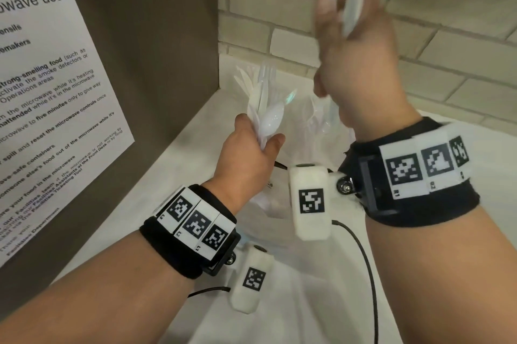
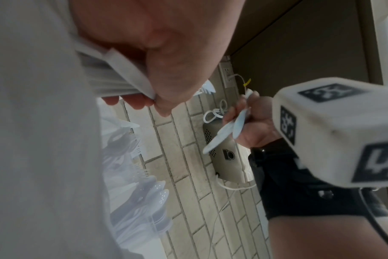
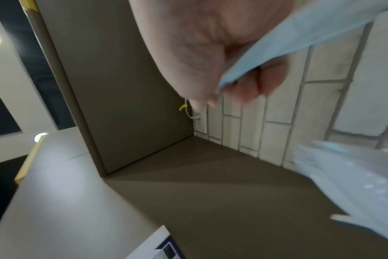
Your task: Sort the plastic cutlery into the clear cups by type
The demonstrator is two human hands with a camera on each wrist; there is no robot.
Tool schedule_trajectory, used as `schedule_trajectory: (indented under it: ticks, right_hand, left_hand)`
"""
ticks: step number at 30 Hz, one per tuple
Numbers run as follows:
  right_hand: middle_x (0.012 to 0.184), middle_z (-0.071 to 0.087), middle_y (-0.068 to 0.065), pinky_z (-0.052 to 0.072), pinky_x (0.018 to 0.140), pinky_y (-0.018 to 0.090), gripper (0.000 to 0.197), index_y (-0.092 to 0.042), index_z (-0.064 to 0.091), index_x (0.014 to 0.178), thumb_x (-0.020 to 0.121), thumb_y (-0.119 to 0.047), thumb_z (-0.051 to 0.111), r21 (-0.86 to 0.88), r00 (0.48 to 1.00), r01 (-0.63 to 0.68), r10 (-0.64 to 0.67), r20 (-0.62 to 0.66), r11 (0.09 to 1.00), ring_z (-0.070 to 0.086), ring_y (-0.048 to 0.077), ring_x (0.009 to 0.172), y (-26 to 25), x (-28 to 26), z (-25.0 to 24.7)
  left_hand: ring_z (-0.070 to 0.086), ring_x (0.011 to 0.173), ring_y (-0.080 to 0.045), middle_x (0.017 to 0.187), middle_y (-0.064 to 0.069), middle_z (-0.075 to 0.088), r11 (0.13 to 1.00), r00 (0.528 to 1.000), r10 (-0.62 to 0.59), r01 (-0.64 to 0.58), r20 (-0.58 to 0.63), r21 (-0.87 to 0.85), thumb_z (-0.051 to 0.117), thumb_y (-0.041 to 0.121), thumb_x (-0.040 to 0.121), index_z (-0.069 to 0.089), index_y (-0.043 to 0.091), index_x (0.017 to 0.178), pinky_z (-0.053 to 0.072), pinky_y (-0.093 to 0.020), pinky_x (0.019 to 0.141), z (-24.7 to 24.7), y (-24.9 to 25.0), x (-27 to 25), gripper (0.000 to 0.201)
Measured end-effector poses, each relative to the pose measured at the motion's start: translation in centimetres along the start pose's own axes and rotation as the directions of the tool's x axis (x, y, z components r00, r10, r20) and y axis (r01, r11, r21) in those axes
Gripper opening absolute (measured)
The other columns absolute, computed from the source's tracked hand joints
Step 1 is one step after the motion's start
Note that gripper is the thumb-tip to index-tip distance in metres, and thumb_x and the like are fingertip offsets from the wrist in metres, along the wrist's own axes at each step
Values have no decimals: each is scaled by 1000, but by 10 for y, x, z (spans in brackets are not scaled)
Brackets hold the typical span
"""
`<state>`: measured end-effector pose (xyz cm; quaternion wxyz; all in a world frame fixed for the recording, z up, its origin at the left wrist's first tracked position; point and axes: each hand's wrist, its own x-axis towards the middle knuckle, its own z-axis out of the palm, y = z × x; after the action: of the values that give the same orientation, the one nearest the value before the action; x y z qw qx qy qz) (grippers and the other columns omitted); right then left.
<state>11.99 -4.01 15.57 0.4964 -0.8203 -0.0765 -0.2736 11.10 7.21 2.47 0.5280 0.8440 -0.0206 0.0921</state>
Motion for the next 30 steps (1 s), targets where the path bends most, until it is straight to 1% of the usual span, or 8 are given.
schedule_trajectory:
  ticks: [3,6,12,17,22,26,28,30]
  right_hand:
    - [56,51,-8,44,48,23,29,-19,56,67,82,-39,72,-218,961,-142,187,201,965,47,4,44,12,-5,9]
    - [60,58,-2,51,59,28,32,-9,64,70,72,-38,79,-267,947,-184,243,208,946,55,12,55,21,-6,17]
    - [74,64,16,51,57,32,26,3,62,77,80,-22,69,-372,950,-109,207,235,922,60,28,64,28,-2,23]
    - [57,48,-4,40,46,19,25,-16,52,65,85,-24,63,-239,976,-136,171,132,961,46,6,46,24,4,15]
    - [59,48,1,35,47,22,23,-7,55,68,83,-21,65,-244,956,-131,188,226,961,45,12,49,27,-7,19]
    - [63,63,-2,39,46,17,20,-27,49,77,97,-29,51,14,991,-130,131,-15,991,51,-2,42,16,-4,10]
    - [65,63,-5,44,49,24,16,-27,47,85,100,-30,44,164,983,-34,63,-172,986,59,6,48,4,2,1]
    - [67,55,-10,46,47,23,15,-21,49,93,101,-31,42,193,984,28,7,-176,981,54,7,47,-3,6,-7]
  left_hand:
    - [49,61,-4,74,7,50,999,1000,4,-5,8,51,62,35,91,37,13,99,33,-14,43,2,2,0,35]
    - [48,60,-4,72,7,49,997,1000,-6,5,19,78,62,36,90,35,14,99,31,-18,45,5,4,0,36]
    - [47,60,-3,71,8,48,996,999,-23,20,35,84,63,36,90,35,14,100,32,-18,47,5,1,-2,37]
    - [59,66,-19,73,2,54,999,996,-39,37,79,28,59,35,93,37,6,110,46,-31,56,6,1,-7,40]
    - [48,55,-5,69,6,49,998,999,22,-24,46,57,55,32,95,32,11,102,37,-14,42,7,2,-6,33]
    - [55,59,-14,71,4,52,999,997,25,-28,71,37,55,32,95,34,8,106,42,-20,48,7,3,-7,34]
    - [59,66,-22,76,0,55,1000,996,2,1,91,-24,55,30,95,34,7,107,52,-35,59,8,2,-8,33]
    - [61,69,-19,81,-2,59,1000,995,2,0,98,-23,55,30,94,35,8,107,54,-34,64,9,2,-8,32]
